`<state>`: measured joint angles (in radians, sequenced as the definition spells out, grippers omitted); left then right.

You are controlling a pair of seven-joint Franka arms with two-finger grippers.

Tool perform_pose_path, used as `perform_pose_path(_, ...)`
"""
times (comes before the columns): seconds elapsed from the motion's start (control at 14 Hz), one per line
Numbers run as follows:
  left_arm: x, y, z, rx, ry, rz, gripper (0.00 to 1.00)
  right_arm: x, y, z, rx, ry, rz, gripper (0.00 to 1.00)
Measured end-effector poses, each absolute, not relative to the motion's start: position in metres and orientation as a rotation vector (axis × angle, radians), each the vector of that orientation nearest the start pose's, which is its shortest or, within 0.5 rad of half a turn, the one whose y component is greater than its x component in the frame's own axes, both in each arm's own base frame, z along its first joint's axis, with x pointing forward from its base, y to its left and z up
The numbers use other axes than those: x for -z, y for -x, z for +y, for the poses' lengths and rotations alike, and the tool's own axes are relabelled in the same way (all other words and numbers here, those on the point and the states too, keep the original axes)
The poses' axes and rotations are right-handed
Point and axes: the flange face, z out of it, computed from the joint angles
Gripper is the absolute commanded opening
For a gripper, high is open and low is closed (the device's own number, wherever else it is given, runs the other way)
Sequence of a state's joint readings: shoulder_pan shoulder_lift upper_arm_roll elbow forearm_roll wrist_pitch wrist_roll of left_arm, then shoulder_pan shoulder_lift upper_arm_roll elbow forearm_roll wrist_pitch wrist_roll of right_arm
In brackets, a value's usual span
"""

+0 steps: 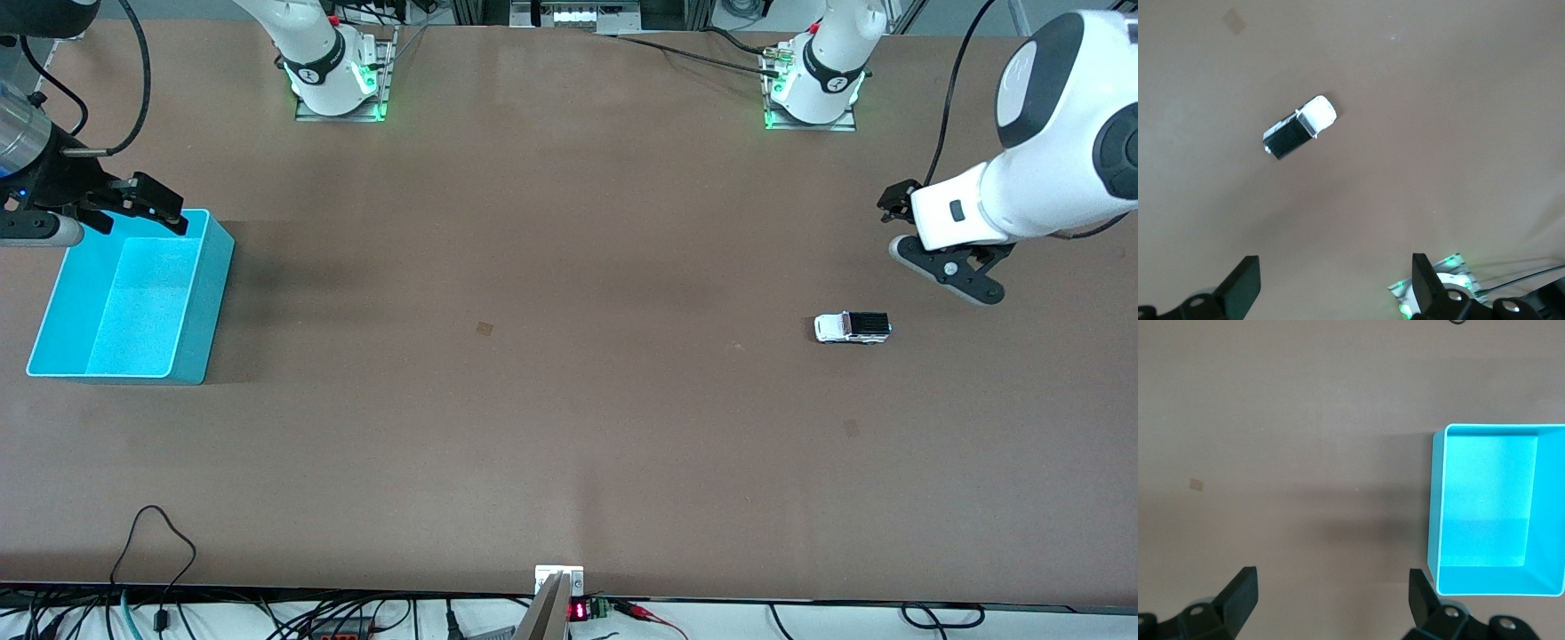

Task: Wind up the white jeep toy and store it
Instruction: 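Move the left gripper over the white toy jeep, then lower the left gripper and grasp the white jeep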

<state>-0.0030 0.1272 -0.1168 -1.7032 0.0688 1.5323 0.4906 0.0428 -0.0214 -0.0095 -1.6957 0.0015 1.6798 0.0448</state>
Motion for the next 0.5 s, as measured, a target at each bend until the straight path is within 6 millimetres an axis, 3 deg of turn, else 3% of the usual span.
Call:
perform_pose_path(0.29, -0.428, -0.570, -0.025, -0.369, 2.835, 1.285, 1.00, -0.587, -0.554, 0.018, 0.009, 3.140, 0.019, 1.00)
perform_pose_path(0.5, -0.392, -0.566, -0.019, -0.332, 2.669, 1.565, 1.00, -0.587, -0.554, 0.018, 0.009, 3.140, 0.019, 1.00)
